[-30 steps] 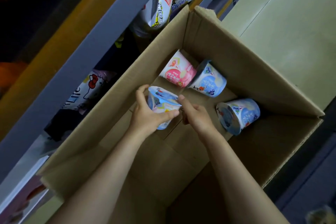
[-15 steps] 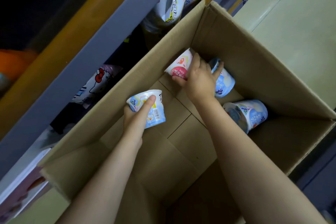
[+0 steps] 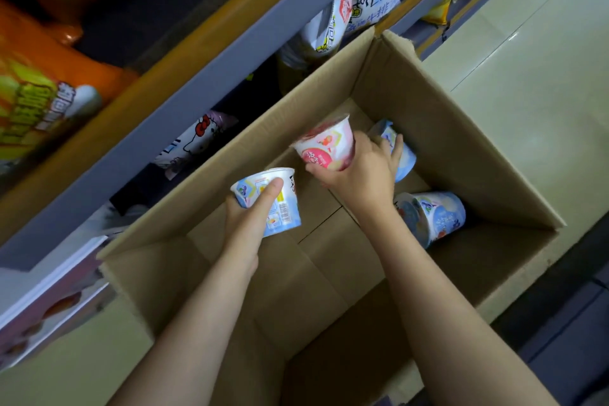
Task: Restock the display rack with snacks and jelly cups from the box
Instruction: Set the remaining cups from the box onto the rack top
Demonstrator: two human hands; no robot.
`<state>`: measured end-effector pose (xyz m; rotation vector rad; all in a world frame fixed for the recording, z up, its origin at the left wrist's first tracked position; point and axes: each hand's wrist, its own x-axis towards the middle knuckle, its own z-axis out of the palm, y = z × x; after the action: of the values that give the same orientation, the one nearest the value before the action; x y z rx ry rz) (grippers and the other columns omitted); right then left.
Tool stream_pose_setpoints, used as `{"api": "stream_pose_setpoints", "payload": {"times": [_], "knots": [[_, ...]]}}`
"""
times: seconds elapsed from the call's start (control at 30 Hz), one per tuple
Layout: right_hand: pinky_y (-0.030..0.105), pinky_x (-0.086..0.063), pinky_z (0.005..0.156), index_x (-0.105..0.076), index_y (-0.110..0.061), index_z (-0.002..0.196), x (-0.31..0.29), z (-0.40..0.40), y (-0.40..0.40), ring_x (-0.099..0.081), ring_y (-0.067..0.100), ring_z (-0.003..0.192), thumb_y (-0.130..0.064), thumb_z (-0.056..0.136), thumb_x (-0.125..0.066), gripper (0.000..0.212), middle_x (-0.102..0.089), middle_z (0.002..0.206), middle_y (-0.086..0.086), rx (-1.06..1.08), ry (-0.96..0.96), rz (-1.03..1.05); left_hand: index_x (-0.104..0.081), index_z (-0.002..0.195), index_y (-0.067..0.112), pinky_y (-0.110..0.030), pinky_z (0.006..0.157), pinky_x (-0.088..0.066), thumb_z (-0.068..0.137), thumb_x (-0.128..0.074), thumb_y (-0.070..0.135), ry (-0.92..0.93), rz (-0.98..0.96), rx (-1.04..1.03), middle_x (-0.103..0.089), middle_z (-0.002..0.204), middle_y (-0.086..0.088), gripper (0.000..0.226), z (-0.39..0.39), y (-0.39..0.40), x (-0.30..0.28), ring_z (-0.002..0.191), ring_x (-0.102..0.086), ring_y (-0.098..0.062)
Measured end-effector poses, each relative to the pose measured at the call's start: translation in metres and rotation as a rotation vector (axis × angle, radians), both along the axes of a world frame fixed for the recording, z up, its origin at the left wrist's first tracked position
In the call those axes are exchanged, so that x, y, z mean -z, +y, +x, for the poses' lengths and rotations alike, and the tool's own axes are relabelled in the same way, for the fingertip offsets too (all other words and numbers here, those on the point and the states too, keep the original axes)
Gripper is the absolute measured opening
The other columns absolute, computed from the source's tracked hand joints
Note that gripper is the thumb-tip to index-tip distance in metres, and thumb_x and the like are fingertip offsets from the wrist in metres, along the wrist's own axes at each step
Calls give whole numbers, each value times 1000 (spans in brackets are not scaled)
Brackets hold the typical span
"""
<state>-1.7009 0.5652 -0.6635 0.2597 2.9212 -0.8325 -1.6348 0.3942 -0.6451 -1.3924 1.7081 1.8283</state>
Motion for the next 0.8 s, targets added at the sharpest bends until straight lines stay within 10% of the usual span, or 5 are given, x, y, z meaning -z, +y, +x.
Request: {"api": "stream_pose_setpoints", "payload": {"times": [0.2, 0.33, 0.47, 0.63, 0.8], "knots": [[41, -55, 81, -64, -25, 89, -100, 67, 8, -68, 11, 83, -57, 64, -84, 45, -71, 80, -12, 156, -147, -576, -59, 111, 24, -32, 82, -58, 78, -82, 30, 169, 122, 25, -75, 108, 1, 41, 37, 4, -73, 96, -72, -15], [23, -53, 74, -63, -22, 111, -160, 121, -21, -70, 4, 89, -40, 73, -86, 48, -73, 98, -12, 232, -174, -863, -59, 112, 27, -37, 87, -55, 74, -81, 40, 280, 218, 27, -75, 105, 5, 46, 79, -20, -131, 94, -72, -13], [38, -57, 88, -57, -19, 117, -215, 185, -76, -70, 13, 98, -49, 64, -84, 67, -72, 107, -3, 221, -148, -1001, -57, 121, 22, -38, 85, -59, 75, -78, 31, 397, 265, 18, -74, 114, -2, 52, 144, -69, -190, 99, -72, -18], [13, -50, 68, -50, -13, 122, -306, 288, -171, -67, -3, 85, -48, 49, -83, 87, -68, 110, 1, -5, -118, -1053, -54, 119, 17, -28, 67, -59, 68, -83, 18, 489, 251, -17, -76, 105, -2, 59, 266, -172, -277, 89, -74, -16], [17, -52, 73, -54, -21, 121, -402, 364, -256, -69, 7, 93, -36, 55, -88, 76, -69, 110, 0, -276, -54, -1015, -55, 125, 10, -28, 71, -60, 60, -83, 14, 570, 131, -23, -75, 108, -11, 71, 380, -272, -382, 91, -74, -25]]}}
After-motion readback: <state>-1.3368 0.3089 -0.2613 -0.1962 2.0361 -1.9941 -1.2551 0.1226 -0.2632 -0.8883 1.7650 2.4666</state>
